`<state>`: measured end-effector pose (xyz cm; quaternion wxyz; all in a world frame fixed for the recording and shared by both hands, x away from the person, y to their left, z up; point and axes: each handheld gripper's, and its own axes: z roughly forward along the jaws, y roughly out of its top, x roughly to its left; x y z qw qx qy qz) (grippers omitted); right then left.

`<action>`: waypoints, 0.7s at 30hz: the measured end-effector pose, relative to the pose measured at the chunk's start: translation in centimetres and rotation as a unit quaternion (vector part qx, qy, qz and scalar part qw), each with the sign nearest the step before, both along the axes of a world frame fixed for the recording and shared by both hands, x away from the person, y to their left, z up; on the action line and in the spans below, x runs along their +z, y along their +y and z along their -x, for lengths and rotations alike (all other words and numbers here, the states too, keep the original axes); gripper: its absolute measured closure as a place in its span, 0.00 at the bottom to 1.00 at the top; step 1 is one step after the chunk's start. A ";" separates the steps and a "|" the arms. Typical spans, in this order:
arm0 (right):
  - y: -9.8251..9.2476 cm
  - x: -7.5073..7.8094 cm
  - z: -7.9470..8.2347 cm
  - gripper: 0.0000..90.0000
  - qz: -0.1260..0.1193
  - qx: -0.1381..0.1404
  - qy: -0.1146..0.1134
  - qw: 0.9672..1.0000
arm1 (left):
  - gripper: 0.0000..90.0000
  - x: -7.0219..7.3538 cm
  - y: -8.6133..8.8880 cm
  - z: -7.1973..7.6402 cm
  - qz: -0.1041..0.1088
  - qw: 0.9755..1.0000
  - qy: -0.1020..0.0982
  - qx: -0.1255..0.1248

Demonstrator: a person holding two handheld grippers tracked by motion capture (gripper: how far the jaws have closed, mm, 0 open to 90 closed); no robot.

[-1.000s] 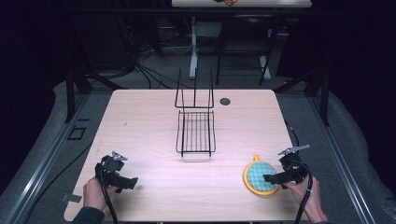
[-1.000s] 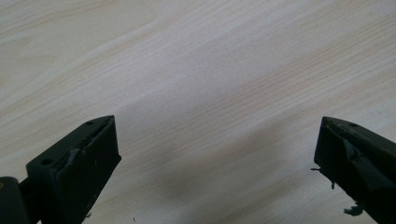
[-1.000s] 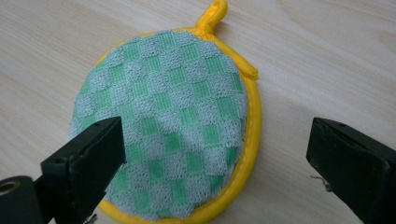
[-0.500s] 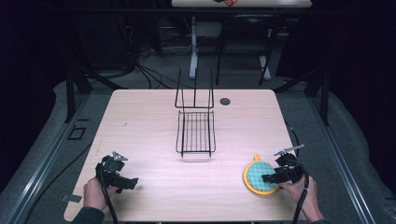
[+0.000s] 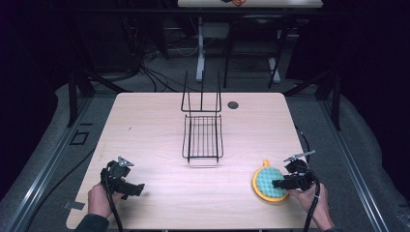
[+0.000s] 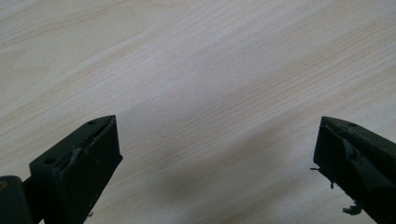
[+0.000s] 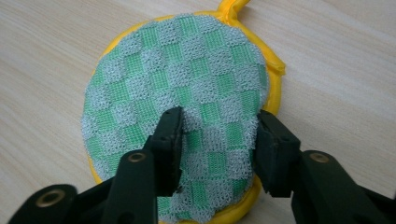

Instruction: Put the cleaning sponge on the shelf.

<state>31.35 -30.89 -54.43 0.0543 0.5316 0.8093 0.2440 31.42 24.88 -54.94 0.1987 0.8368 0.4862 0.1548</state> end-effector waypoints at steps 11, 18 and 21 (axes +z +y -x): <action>-0.2 0.6 0.4 0.88 -0.017 -0.005 -0.021 1.000 | 0.01 0.1 -0.4 0.1 -0.002 1.000 -0.004 -0.008; 0.1 1.5 0.8 0.90 -0.031 0.000 -0.040 0.999 | 0.01 0.1 -0.4 0.1 -0.001 1.000 -0.002 -0.009; 0.0 1.7 1.0 0.90 -0.039 0.003 -0.045 0.998 | 0.01 0.3 -0.4 0.2 0.001 1.000 -0.006 -0.010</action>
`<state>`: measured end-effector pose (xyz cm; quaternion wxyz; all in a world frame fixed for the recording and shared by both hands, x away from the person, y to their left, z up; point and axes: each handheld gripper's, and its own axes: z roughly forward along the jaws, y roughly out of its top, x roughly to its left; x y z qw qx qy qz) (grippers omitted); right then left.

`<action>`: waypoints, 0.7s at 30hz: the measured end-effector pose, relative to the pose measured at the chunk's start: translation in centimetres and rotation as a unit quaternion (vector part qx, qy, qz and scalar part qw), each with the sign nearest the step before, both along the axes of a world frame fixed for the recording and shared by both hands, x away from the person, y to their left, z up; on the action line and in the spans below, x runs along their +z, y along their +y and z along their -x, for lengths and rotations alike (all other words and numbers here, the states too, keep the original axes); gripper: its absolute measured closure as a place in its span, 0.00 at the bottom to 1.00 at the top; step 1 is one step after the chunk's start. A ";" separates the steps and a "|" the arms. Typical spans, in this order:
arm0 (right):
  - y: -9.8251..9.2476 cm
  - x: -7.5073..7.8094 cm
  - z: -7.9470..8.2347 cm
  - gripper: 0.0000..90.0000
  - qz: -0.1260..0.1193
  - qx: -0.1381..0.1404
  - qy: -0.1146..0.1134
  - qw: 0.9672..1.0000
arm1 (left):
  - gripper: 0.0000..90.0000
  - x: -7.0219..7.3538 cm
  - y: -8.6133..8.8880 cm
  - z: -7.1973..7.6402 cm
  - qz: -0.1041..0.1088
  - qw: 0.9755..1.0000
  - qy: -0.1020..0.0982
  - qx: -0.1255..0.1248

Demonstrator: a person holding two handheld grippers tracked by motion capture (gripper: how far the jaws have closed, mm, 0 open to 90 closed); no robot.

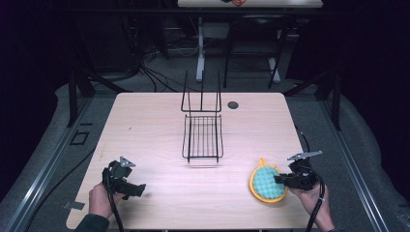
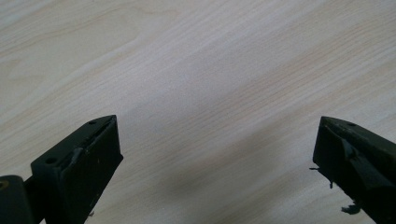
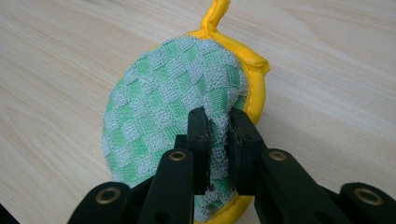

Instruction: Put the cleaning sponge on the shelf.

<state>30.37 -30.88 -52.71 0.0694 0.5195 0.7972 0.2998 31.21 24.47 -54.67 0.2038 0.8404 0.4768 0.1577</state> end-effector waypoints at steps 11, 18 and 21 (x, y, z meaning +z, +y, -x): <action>-1.1 1.3 0.3 0.90 -0.021 -0.015 -0.023 0.999 | 0.01 -0.1 -0.1 -0.1 -0.003 1.000 0.002 -0.002; -1.1 1.7 0.5 0.90 -0.036 -0.015 -0.026 0.999 | 0.01 -0.2 -0.2 -0.2 -0.004 1.000 0.004 -0.006; -0.9 2.0 0.6 0.90 -0.035 -0.012 -0.032 0.999 | 0.01 -0.2 -0.2 -0.2 -0.004 1.000 0.004 -0.006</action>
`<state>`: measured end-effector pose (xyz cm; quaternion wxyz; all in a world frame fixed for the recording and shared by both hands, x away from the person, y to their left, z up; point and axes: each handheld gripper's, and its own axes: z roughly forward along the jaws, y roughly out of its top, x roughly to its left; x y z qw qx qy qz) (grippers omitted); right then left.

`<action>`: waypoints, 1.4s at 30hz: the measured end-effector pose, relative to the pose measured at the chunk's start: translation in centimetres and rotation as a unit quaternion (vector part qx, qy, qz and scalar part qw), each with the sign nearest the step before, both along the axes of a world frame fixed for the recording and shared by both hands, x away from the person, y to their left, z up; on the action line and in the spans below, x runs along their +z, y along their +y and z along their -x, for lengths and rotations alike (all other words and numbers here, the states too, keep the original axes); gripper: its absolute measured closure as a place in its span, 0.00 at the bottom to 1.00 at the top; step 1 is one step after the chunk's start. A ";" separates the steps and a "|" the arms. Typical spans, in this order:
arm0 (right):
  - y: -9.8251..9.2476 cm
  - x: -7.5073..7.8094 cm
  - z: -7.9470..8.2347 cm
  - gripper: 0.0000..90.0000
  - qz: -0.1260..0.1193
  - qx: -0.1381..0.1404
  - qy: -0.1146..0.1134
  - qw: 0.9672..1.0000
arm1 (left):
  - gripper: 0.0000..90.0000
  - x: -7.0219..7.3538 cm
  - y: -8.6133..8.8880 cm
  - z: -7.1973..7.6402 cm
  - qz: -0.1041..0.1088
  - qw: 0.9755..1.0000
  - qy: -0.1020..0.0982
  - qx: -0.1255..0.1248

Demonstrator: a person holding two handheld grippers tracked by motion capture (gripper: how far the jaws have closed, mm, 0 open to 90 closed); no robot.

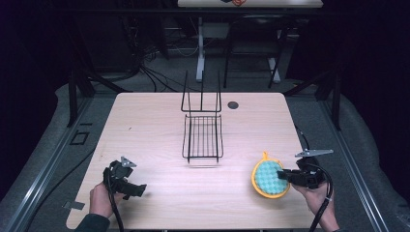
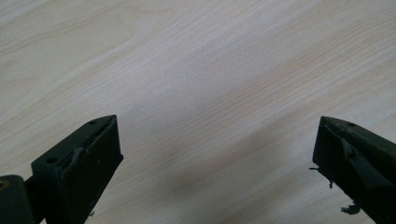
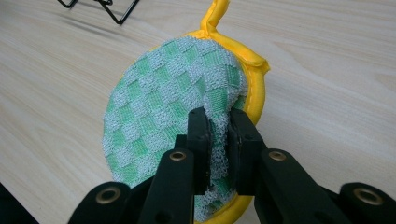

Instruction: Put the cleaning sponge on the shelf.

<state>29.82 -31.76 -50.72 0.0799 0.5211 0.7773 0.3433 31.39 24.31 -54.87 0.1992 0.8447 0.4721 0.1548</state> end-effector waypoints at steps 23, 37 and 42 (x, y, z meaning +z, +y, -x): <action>1.6 2.3 -1.1 0.90 0.012 0.012 -0.033 0.999 | 0.02 -0.2 -0.2 0.0 -0.004 1.000 0.005 -0.001; 2.8 3.6 -2.0 0.90 0.009 0.021 -0.056 0.998 | 0.03 -0.1 -0.2 0.0 -0.005 1.000 0.004 -0.002; 3.4 4.1 -2.4 0.90 0.008 0.026 -0.064 0.998 | 0.04 0.0 -0.2 0.0 -0.003 1.000 0.000 0.000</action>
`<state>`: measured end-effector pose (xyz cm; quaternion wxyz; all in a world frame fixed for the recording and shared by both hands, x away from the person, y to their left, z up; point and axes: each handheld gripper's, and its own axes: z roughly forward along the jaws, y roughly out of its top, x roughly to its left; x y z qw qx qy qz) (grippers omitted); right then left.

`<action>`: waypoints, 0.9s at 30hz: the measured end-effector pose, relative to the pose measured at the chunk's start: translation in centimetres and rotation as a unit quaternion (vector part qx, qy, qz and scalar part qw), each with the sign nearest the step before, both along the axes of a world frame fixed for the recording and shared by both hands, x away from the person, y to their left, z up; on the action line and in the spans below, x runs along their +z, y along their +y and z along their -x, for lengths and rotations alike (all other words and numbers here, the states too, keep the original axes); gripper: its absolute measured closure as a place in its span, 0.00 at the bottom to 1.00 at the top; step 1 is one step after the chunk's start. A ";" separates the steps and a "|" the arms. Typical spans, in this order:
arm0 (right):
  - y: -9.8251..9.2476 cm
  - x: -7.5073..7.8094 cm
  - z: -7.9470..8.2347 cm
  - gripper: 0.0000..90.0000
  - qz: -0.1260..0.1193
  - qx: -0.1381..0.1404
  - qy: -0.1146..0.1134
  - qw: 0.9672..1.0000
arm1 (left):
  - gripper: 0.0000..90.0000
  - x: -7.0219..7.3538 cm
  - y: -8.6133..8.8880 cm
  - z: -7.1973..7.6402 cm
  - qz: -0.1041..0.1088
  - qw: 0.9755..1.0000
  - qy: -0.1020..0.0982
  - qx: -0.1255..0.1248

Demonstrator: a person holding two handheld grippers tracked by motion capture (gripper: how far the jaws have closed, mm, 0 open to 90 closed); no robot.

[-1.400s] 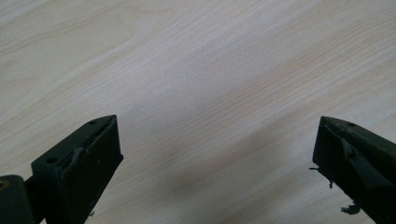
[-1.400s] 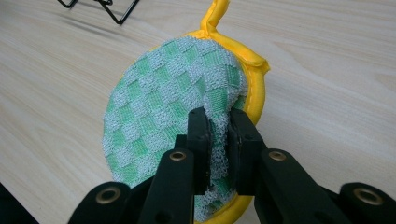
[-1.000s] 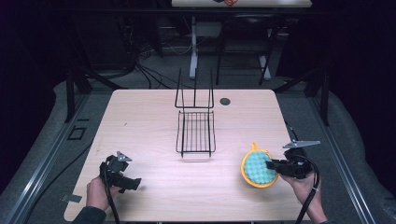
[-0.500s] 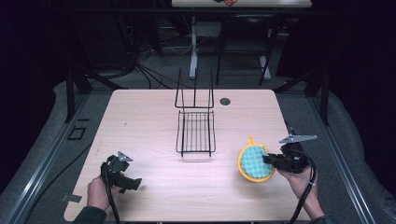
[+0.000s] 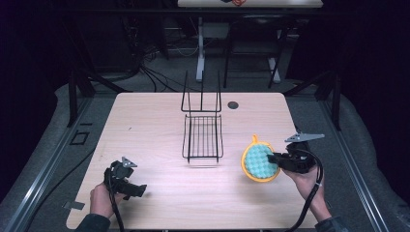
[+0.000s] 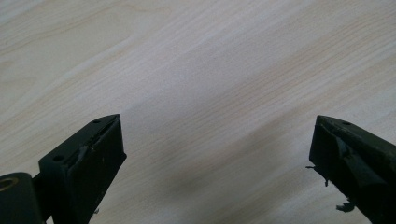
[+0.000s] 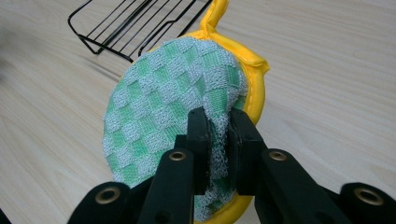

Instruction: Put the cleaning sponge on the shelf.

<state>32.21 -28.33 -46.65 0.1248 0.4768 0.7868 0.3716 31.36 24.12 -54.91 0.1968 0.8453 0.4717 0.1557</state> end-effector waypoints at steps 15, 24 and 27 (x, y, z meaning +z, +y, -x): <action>1.5 0.8 -1.4 0.90 -0.002 0.010 -0.010 1.000 | 0.04 0.0 0.0 0.0 -0.001 1.000 0.002 -0.001; 2.7 1.3 -2.1 0.90 -0.003 0.022 -0.017 1.000 | 0.04 0.2 0.2 0.0 0.002 1.000 -0.007 0.004; 3.1 1.5 -2.3 0.90 -0.007 0.024 -0.021 0.999 | 0.04 0.1 0.3 0.0 0.003 1.000 -0.007 0.005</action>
